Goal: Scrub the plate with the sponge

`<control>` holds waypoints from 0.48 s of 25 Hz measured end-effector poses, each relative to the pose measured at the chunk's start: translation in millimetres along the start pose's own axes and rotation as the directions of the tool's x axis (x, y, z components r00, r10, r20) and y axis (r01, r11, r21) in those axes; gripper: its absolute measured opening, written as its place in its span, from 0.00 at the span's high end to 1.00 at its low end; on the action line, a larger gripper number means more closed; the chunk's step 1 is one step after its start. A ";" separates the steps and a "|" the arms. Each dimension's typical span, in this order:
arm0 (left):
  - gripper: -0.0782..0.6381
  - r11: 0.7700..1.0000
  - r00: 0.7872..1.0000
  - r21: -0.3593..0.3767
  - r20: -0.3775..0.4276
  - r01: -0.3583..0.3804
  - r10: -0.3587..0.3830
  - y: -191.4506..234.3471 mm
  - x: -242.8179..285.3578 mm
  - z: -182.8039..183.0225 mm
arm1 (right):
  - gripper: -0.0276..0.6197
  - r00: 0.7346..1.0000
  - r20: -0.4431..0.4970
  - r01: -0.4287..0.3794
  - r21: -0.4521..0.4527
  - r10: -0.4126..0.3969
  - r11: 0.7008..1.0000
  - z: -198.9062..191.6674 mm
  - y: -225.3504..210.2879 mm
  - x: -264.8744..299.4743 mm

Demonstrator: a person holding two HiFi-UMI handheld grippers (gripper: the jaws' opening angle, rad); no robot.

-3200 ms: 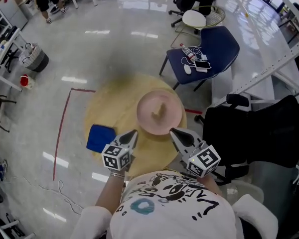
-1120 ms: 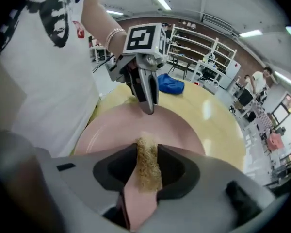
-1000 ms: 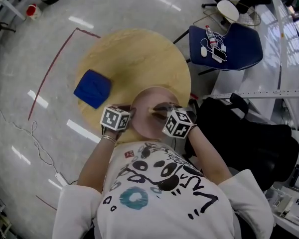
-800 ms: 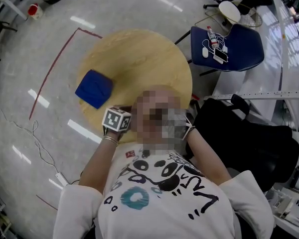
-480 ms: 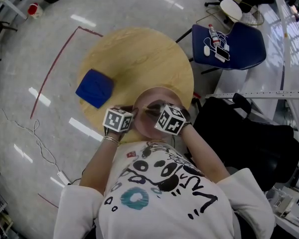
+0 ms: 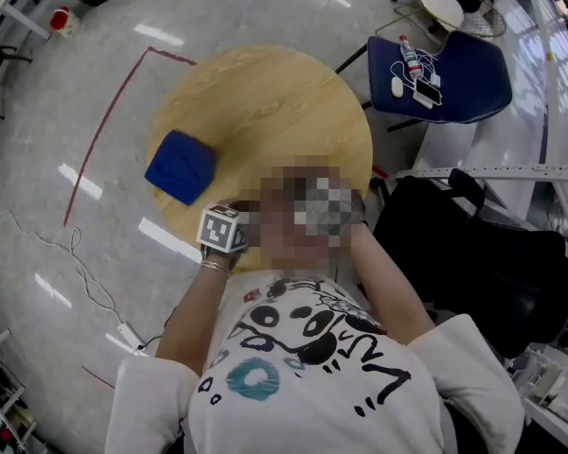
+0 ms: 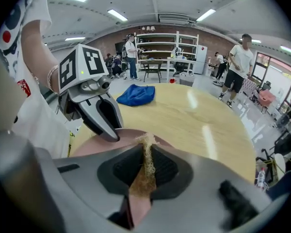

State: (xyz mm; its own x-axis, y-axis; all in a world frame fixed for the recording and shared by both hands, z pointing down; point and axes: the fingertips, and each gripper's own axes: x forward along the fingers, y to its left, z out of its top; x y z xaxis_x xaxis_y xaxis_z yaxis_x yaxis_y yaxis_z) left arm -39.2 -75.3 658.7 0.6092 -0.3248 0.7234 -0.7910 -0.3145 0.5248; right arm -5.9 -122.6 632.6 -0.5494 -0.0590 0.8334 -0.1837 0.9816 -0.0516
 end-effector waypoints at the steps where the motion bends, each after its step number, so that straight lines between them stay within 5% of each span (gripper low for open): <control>1: 0.80 1.000 1.000 -0.002 0.002 -0.002 0.002 0.1 0.0 0.0 | 0.86 1.000 0.005 0.009 0.014 -0.010 1.000 -1.8 -3.4 -1.4; 12: 0.82 0.996 0.999 -0.092 0.031 -0.011 0.014 3.5 -3.0 2.2 | 0.86 0.991 -0.016 0.133 0.197 -0.133 0.971 -42.1 -36.8 -32.2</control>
State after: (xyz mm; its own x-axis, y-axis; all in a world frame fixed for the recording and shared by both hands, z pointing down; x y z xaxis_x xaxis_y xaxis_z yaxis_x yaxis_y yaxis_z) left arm -43.7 -77.4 657.4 0.5996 -0.3570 0.7163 -0.7995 -0.2273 0.5559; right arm 52.8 -149.1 630.7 -0.5072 -0.1862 0.8415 -0.4120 0.9100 -0.0470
